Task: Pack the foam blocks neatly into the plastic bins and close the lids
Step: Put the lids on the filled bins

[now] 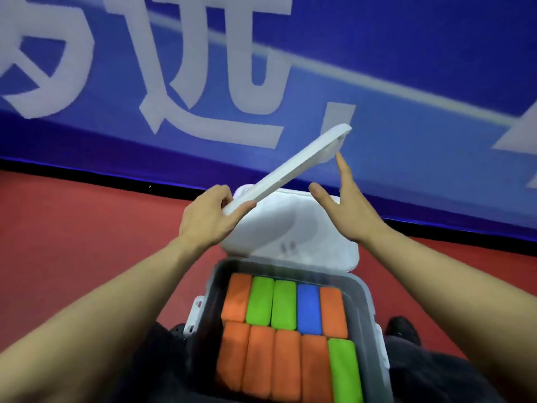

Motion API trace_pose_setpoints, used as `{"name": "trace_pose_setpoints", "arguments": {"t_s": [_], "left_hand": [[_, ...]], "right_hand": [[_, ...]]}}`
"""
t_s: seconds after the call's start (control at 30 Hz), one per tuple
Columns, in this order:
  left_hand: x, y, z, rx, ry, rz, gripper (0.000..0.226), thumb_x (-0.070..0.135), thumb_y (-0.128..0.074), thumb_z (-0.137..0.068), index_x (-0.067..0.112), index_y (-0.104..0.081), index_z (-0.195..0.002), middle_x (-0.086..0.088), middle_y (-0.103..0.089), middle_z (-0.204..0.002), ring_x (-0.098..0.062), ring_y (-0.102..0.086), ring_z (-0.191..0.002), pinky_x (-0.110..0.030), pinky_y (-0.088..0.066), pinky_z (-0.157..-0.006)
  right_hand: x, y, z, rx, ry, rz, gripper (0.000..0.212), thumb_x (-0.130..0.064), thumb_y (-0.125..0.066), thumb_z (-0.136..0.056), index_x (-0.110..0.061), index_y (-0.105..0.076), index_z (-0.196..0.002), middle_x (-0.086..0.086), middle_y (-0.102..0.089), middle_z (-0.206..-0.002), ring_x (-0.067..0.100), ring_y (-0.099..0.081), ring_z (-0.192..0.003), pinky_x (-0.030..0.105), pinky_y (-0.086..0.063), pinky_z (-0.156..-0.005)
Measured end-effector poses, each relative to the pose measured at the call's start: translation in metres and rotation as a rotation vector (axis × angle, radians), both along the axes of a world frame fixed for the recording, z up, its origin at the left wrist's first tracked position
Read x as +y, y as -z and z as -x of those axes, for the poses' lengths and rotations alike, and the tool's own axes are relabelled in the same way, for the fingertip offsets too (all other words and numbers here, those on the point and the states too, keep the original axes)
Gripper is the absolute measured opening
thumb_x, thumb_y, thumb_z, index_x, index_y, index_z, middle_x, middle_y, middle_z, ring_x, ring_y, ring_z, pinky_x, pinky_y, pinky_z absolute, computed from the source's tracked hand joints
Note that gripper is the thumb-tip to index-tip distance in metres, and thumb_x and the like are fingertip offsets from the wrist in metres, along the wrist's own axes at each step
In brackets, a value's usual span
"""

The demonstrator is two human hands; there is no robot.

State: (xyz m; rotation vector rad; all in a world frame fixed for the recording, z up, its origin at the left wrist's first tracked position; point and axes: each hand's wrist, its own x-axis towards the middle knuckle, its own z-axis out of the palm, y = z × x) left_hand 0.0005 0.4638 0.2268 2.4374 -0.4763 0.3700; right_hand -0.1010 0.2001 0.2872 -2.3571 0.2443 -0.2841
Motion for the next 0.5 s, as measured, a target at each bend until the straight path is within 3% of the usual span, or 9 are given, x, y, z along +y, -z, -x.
{"name": "trace_pose_setpoints", "arguments": {"t_s": [0.13, 0.23, 0.3, 0.37, 0.5], "left_hand": [[-0.065, 0.023, 0.028, -0.020, 0.212, -0.166, 0.061, 0.085, -0.046, -0.080, 0.024, -0.043, -0.075, 0.007, -0.052, -0.076, -0.018, -0.051, -0.073, -0.035, -0.036, -0.060], [-0.095, 0.042, 0.048, -0.011, 0.323, -0.255, 0.061, 0.086, -0.043, -0.078, 0.025, -0.044, -0.077, 0.008, -0.051, -0.078, -0.018, -0.050, -0.074, -0.037, -0.040, -0.062], [-0.106, 0.052, 0.059, 0.008, 0.385, -0.316, 0.060, 0.085, -0.045, -0.079, 0.026, -0.045, -0.080, 0.010, -0.051, -0.081, -0.019, -0.052, -0.077, -0.039, -0.046, -0.067], [-0.111, 0.063, 0.067, 0.036, 0.446, -0.399, 0.058, 0.084, -0.049, -0.080, 0.026, -0.044, -0.083, 0.011, -0.050, -0.084, -0.019, -0.052, -0.080, -0.039, -0.045, -0.068], [-0.102, 0.090, 0.080, 0.054, 0.508, -0.550, 0.060, 0.083, -0.047, -0.081, 0.024, -0.043, -0.089, 0.008, -0.051, -0.087, -0.017, -0.048, -0.077, -0.037, -0.042, -0.065]], "right_hand": [[-0.061, 0.028, 0.047, 0.026, 0.144, -0.054, 0.090, -0.076, -0.049, -0.088, -0.051, 0.005, -0.156, -0.009, -0.002, -0.170, 0.018, -0.008, -0.157, 0.051, -0.023, -0.123], [-0.086, 0.062, 0.077, 0.142, 0.295, 0.102, 0.082, -0.078, -0.041, -0.089, -0.046, -0.011, -0.158, 0.006, -0.011, -0.169, 0.027, 0.004, -0.156, 0.050, -0.016, -0.124], [-0.093, 0.086, 0.094, 0.263, 0.416, 0.206, 0.075, -0.081, -0.036, -0.087, -0.046, -0.026, -0.153, 0.019, -0.030, -0.156, 0.037, -0.019, -0.147, 0.049, -0.027, -0.117], [-0.095, 0.108, 0.108, 0.378, 0.486, 0.227, 0.073, -0.082, -0.035, -0.087, -0.043, -0.033, -0.149, 0.020, -0.043, -0.141, 0.040, -0.039, -0.127, 0.046, -0.036, -0.106], [-0.094, 0.138, 0.120, 0.590, 0.446, 0.337, 0.088, -0.089, -0.033, -0.080, -0.036, -0.035, -0.150, 0.018, -0.052, -0.132, 0.036, -0.045, -0.117, 0.043, -0.039, -0.095]]}}
